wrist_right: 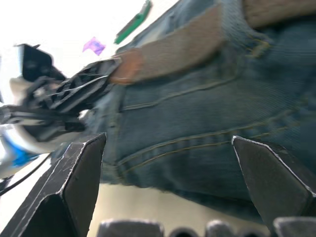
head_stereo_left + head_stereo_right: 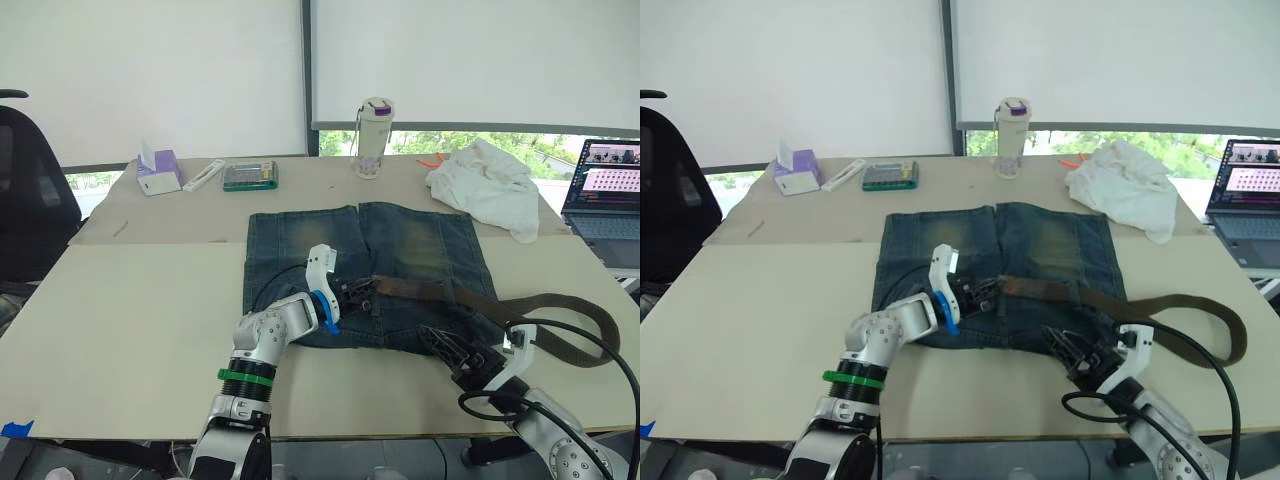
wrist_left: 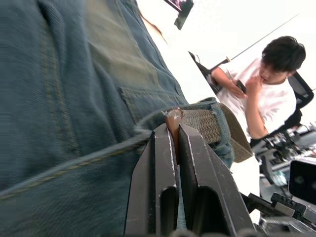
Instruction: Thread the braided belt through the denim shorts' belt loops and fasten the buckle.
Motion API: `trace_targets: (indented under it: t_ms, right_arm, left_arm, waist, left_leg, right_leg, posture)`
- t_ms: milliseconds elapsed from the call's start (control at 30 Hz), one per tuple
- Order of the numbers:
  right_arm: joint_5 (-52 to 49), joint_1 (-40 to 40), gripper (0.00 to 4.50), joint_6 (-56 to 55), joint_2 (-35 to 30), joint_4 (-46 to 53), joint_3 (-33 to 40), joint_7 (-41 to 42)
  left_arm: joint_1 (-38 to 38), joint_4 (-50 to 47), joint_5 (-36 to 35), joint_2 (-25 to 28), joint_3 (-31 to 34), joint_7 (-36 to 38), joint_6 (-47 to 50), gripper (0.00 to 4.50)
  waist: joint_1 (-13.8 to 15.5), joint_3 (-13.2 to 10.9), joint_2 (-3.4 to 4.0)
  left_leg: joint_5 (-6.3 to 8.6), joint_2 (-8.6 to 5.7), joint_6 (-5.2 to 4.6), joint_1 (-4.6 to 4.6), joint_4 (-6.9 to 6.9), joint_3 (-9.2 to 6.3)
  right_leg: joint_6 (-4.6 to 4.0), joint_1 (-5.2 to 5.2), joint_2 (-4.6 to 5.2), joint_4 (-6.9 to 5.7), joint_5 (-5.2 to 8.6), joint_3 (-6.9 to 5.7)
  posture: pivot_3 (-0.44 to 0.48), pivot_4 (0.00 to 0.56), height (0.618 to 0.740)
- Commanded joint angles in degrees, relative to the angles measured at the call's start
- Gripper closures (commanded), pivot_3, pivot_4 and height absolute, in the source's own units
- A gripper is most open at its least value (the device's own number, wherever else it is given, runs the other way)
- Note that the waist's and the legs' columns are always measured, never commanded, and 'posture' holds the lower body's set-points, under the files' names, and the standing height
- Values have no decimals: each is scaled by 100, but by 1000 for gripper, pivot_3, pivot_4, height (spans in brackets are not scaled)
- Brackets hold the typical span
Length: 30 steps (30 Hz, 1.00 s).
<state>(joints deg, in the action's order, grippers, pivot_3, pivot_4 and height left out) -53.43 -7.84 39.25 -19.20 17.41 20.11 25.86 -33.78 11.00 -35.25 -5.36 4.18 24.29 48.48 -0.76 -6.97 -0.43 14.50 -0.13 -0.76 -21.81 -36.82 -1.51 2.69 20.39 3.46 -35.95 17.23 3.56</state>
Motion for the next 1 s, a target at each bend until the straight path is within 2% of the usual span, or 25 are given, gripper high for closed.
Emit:
trace_targets:
  t_ms: [33,167,300,500,600,833,1000]
  right_arm:
    - [-4,187,21,-241,151,55,162,-256]
    - [-105,403,21,-248,327,109,204,-513]
    - [-673,801,21,-75,706,265,196,-960]
    - [-985,1238,21,3,968,258,-19,-1376]
    - [-775,1285,21,-124,1004,119,-91,-1433]
    - [-754,1290,21,-307,1089,91,14,-1635]
    - [-675,1181,21,-43,961,181,-351,-1465]
  left_arm:
    - [34,-642,-379,73,277,-40,93,4500]
    - [139,-1033,-634,214,431,-180,346,4500]
    - [335,-1385,-1190,295,702,-336,895,4500]
    - [481,-1419,-1226,309,685,-565,992,4500]
    - [567,-1383,-1112,326,466,-616,1036,4500]
    - [679,-1426,-1208,272,484,-709,1037,4500]
    - [705,-1479,-1490,188,649,-808,1144,4500]
  waist:
    - [6,3,5]
    - [6,11,18]
    - [-13,18,30]
    - [-3,18,29]
    - [7,19,29]
    - [2,19,29]
    - [-4,19,29]
  left_leg:
    - [0,0,0,0,0,0]
    - [0,-1,0,-1,0,0]
    - [0,3,0,3,0,0]
    - [0,0,1,3,0,-1]
    - [0,-1,1,4,0,-1]
    - [-1,-1,1,1,0,-1]
    - [-1,0,1,2,0,-1]
  right_leg:
    - [0,0,0,0,0,0]
    - [0,0,1,0,0,3]
    - [0,2,-2,-5,0,7]
    - [0,2,-1,-6,0,7]
    - [0,1,0,-5,0,7]
    - [0,2,0,-5,0,7]
    - [0,2,-1,-4,0,7]
  posture:
    - [0,150,740]
    - [0,150,740]
    - [0,150,740]
    - [0,150,740]
    - [0,150,740]
    - [0,150,740]
    - [0,150,740]
